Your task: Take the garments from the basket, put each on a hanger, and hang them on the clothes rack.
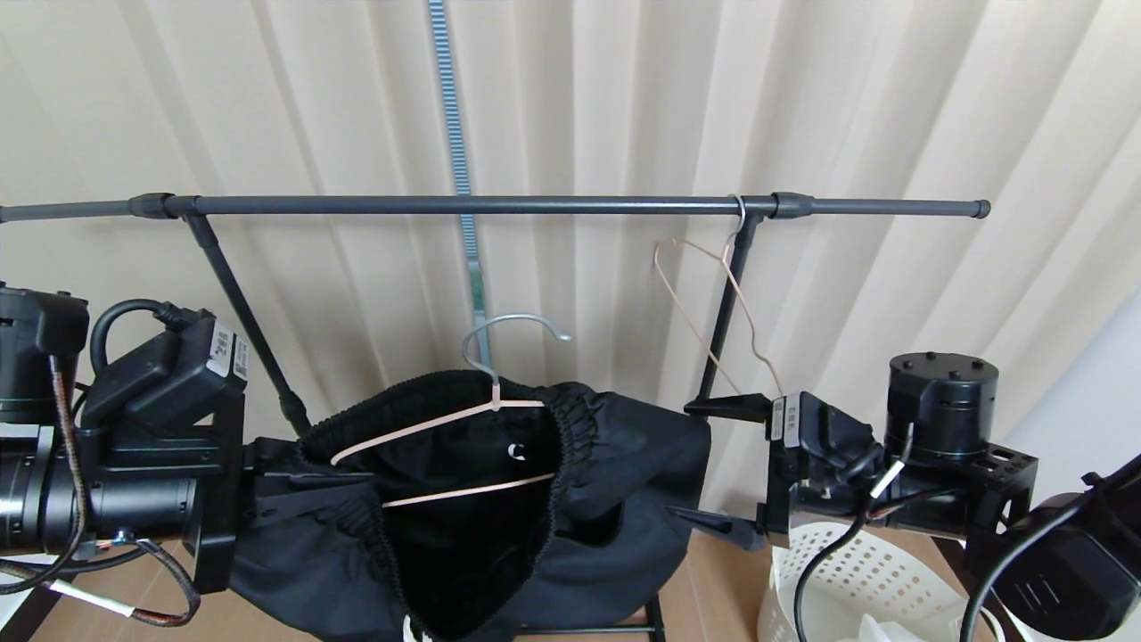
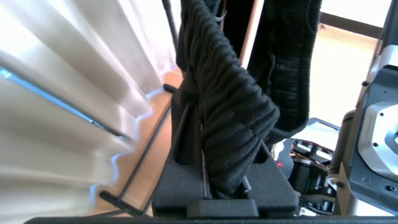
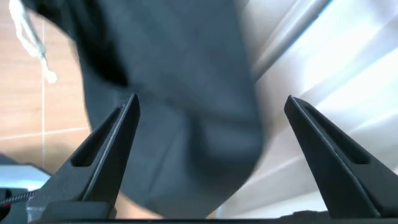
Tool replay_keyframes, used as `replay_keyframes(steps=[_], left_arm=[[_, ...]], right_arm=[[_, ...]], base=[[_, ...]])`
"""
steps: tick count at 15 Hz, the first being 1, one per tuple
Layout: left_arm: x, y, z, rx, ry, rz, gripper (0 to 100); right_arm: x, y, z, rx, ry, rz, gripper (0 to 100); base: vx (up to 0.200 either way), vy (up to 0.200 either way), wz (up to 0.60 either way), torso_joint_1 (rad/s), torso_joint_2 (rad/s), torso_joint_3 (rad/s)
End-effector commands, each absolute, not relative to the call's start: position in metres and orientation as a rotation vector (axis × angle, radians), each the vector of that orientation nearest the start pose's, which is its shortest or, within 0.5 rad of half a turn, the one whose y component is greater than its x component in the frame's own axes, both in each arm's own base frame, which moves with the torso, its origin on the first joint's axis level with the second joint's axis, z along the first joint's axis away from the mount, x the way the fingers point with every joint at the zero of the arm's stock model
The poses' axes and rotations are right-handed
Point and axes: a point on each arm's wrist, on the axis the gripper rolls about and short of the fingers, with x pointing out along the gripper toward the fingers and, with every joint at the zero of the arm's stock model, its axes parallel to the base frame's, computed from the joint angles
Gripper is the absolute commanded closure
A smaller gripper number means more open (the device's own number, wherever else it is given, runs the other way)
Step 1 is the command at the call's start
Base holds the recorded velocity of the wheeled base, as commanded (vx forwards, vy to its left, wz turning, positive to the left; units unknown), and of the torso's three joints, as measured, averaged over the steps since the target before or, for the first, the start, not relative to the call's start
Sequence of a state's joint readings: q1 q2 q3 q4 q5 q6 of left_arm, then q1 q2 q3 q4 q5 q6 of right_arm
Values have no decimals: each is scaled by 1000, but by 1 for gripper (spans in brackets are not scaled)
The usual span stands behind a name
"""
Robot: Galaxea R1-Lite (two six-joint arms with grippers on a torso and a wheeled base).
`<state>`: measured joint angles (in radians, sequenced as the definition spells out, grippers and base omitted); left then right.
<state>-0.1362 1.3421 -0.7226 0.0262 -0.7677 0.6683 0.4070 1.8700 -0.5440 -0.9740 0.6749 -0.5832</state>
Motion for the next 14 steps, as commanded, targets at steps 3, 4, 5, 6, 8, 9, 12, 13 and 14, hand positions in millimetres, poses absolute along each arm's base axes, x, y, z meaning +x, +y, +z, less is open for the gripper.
replay_keyframes(steps=[3,4,5,6,8,9,12,13,14], left_arm=[[188,-41,197,400,301,-1032,100],[188,-41,197,400,301,-1032,100],[187,-41,197,401,299,-1031,100],[186,-41,198,402,296,-1031,100],[186,-41,198,403,293,-1030,100],[185,-41,199,404,290,-1030,100],[184,-41,197,402,296,-1032,100],[182,-40,197,402,294,-1031,100],[181,-40,197,404,293,-1032,100]], right_arm=[[283,137,69,-461,134,1163,0],[283,137,69,-461,135,1164,0],[289,138,64,-459,143,1160,0],[294,138,62,-457,147,1155,0],[297,138,62,-455,145,1149,0],[298,137,62,-456,145,1141,0],[301,134,63,-458,143,1122,100],[303,131,64,-458,140,1112,100],[304,131,64,-458,141,1110,100]], base=[[0,0,0,0,0,0],[0,0,0,0,0,0],[0,0,0,0,0,0],[0,0,0,0,0,0],[0,0,0,0,0,0],[0,0,0,0,0,0],[0,0,0,0,0,0],[0,0,0,0,0,0],[0,0,0,0,0,0]])
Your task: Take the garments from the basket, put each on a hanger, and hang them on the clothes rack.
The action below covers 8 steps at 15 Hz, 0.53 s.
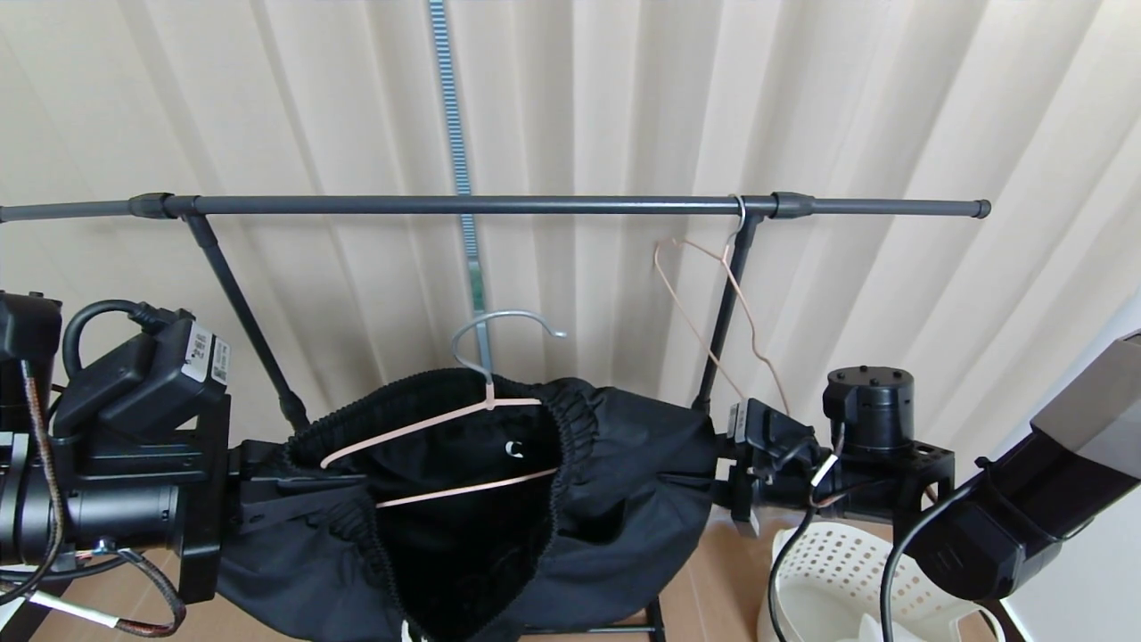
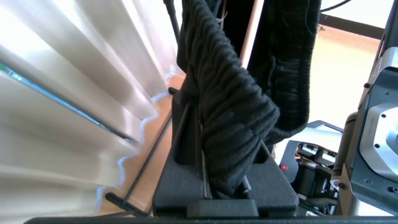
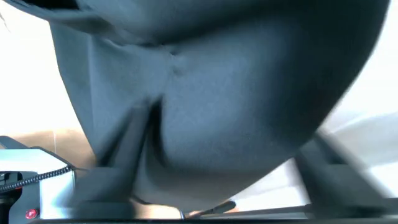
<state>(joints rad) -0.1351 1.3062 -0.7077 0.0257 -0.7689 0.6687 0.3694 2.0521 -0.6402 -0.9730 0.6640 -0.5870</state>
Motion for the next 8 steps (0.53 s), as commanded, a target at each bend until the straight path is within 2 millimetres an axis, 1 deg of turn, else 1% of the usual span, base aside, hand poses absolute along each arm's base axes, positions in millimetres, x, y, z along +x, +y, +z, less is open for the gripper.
replay_keyframes(steps=[1,7,8], left_arm=[[180,-40,198,404,290,-1029,100],[170,-38,200,389,283,-1019,100],[169,-37,201,383,282,-1012,100]], right_arm=[[308,124,66,-455,137,1086,100],[325,102,71,-452,123,1004,100],[326,100,70,-450,133,998,100]], base=[[0,0,0,0,0,0],[0,0,0,0,0,0],[0,0,0,0,0,0]])
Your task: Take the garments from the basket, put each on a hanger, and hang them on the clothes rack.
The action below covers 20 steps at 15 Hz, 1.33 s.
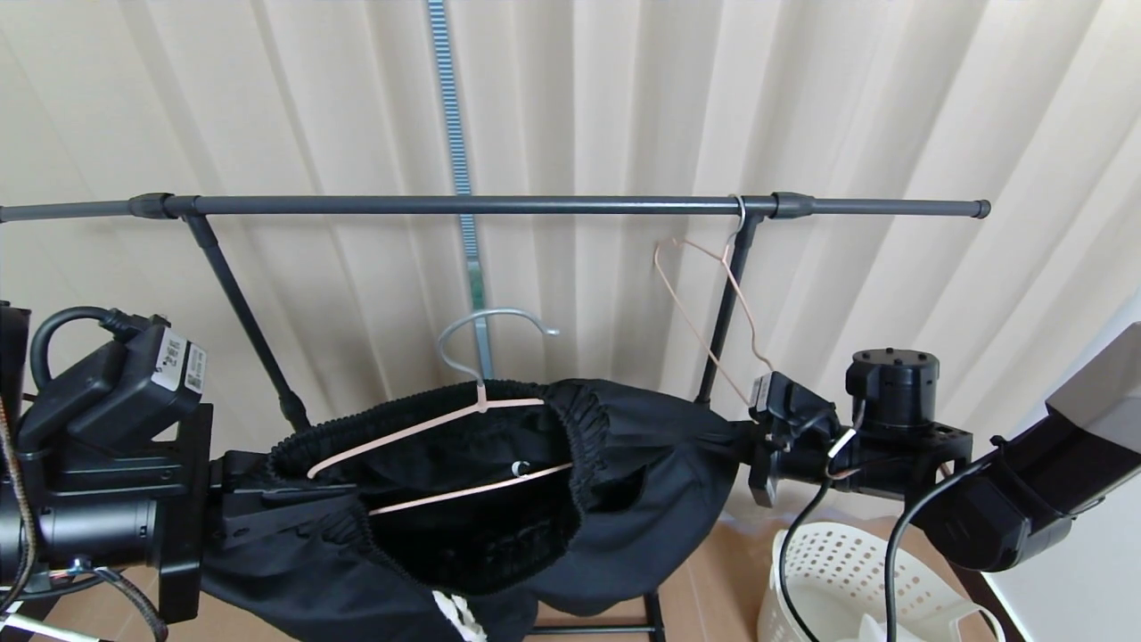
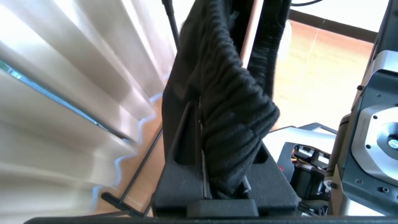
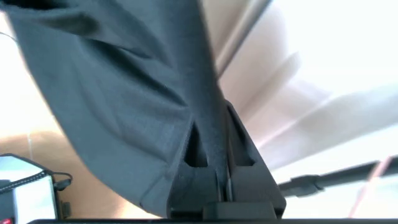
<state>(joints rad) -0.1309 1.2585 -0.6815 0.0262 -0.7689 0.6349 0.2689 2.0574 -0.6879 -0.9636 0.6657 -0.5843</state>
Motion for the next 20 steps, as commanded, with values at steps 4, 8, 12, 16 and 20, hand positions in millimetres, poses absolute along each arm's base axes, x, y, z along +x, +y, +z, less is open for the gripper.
replay_keyframes(steps=[4,8,12,16,20], left_arm=[[165,-37,203,362,281,-1005,100],[164,-37,205,356,278,-1001,100],[165,-37,204,351,284,-1000,100],[166,-37,204,343,289,-999,100],[166,-37,204,324,301,-995,100]], right_arm=[[333,93,70,-441,162,979,100],[339,92,67,-437,176,973,100],[341,90,63,-434,185,968,100],[336,91,68,-433,194,975,100],[328,89,76,-437,185,978,0]], base=[[0,0,0,0,0,0],[0,0,0,0,0,0],[0,0,0,0,0,0],[0,0,0,0,0,0],[0,0,0,0,0,0]])
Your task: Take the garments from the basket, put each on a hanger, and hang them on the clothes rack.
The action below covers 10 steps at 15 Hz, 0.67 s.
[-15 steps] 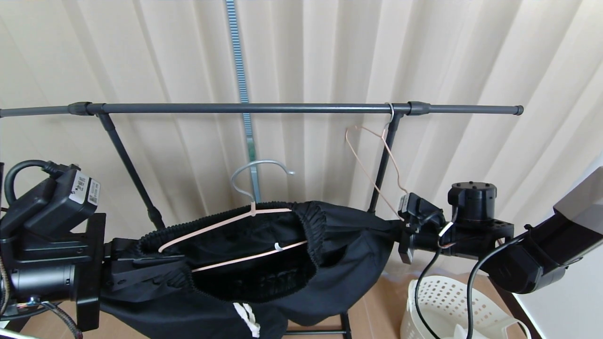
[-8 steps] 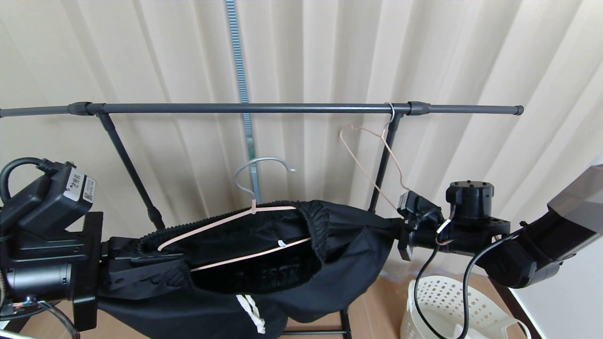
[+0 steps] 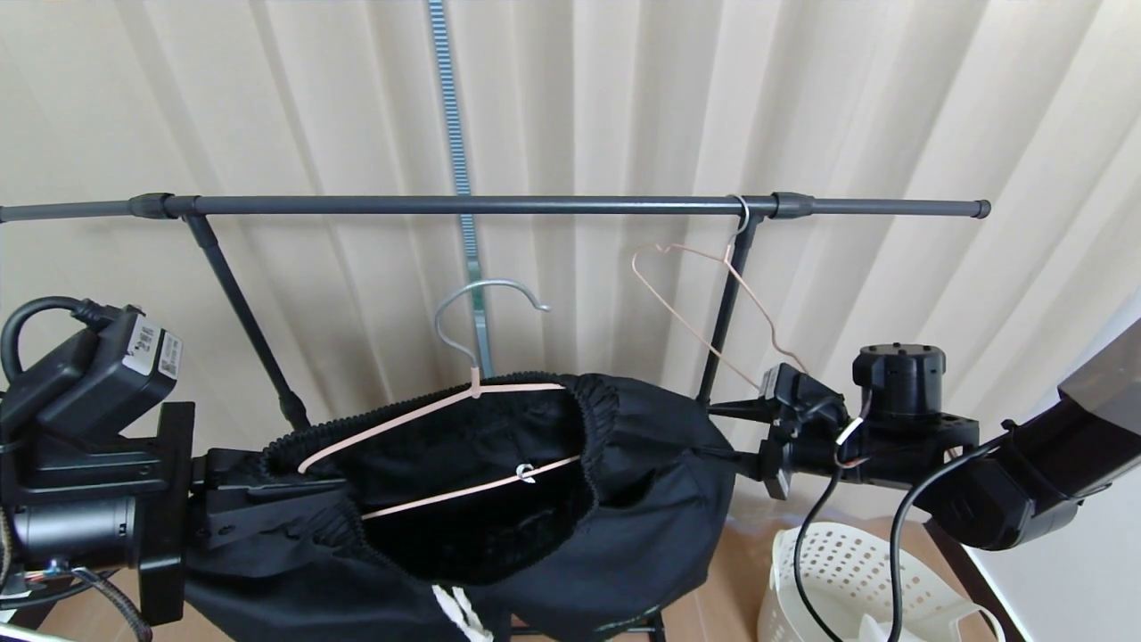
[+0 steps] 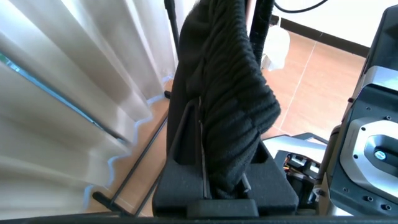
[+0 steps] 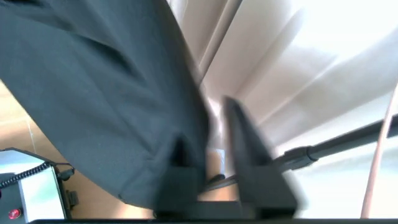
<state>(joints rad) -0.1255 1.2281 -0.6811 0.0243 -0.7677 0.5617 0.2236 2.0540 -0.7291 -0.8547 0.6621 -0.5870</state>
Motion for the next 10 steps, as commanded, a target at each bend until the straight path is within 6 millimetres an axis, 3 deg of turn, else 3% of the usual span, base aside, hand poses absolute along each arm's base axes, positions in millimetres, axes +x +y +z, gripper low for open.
replay_keyframes(steps=[1,7,10], left_arm=[[167,-37,204,310,310,-989,100],[185,-33,201,230,368,-864,100],[202,-38,202,172,401,-808,100]], right_arm=[[326,89,80,-439,172,980,0],[303,104,114,-459,77,1019,0],[291,114,132,-381,70,1027,0]], base=[[0,0,0,0,0,0],[0,0,0,0,0,0],[0,0,0,0,0,0]])
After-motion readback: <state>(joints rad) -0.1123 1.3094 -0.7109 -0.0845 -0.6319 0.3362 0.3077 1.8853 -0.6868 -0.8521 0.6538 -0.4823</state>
